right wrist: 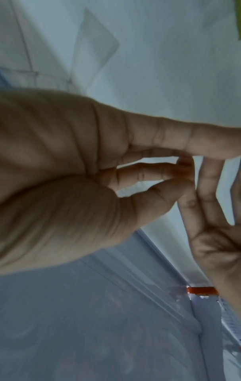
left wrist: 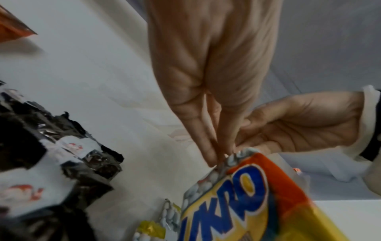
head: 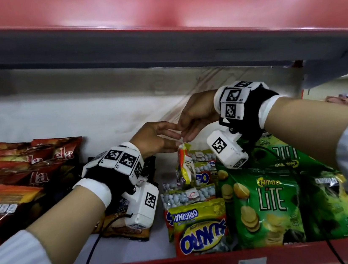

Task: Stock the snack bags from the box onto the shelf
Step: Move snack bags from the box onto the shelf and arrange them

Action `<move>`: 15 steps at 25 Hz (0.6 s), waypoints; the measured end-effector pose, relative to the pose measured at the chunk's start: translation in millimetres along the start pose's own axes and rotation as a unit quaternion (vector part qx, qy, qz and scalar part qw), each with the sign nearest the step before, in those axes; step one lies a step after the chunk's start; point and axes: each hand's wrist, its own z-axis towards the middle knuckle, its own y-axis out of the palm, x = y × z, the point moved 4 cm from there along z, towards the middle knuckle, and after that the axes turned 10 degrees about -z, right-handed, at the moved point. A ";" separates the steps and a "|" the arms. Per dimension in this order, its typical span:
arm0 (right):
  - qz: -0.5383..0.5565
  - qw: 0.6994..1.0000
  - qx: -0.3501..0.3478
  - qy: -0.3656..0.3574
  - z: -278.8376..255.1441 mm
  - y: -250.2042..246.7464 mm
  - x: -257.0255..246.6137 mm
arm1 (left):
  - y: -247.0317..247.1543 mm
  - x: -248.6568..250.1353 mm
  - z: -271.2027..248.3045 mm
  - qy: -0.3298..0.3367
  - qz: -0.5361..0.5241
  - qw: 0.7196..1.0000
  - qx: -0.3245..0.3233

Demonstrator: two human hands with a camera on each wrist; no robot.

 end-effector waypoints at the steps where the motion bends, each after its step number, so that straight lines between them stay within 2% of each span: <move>1: -0.018 1.000 -0.004 0.008 3.3 2.0 1.5 | 3.3 0.0 3.3 -0.004 0.039 0.999 -0.006; 3: -0.079 0.996 -0.008 0.025 9.1 3.0 6.2 | 6.3 0.5 10.4 -0.002 0.164 0.986 -0.039; 5: -0.124 0.991 -0.031 0.044 9.1 1.2 12.0 | 9.4 -2.6 14.4 -0.016 0.274 0.955 -0.111; 7: -0.149 0.985 -0.069 0.053 5.5 -1.9 18.1 | 12.2 -9.1 13.8 -0.048 0.336 0.923 -0.179; 8: -0.159 0.982 -0.089 0.053 3.7 -2.5 20.1 | 11.3 -11.8 13.4 -0.058 0.351 0.914 -0.193; 11: -0.165 0.979 -0.114 0.031 -1.6 0.5 23.1 | 5.0 -11.4 15.5 -0.058 0.339 0.925 -0.161; 13: -0.182 0.979 -0.088 -0.002 -2.0 3.1 21.7 | -3.2 -5.2 21.2 -0.053 0.323 0.936 -0.132; 15: -0.206 0.977 -0.030 -0.034 1.7 1.8 19.9 | -11.5 3.5 23.4 -0.060 0.256 0.961 -0.088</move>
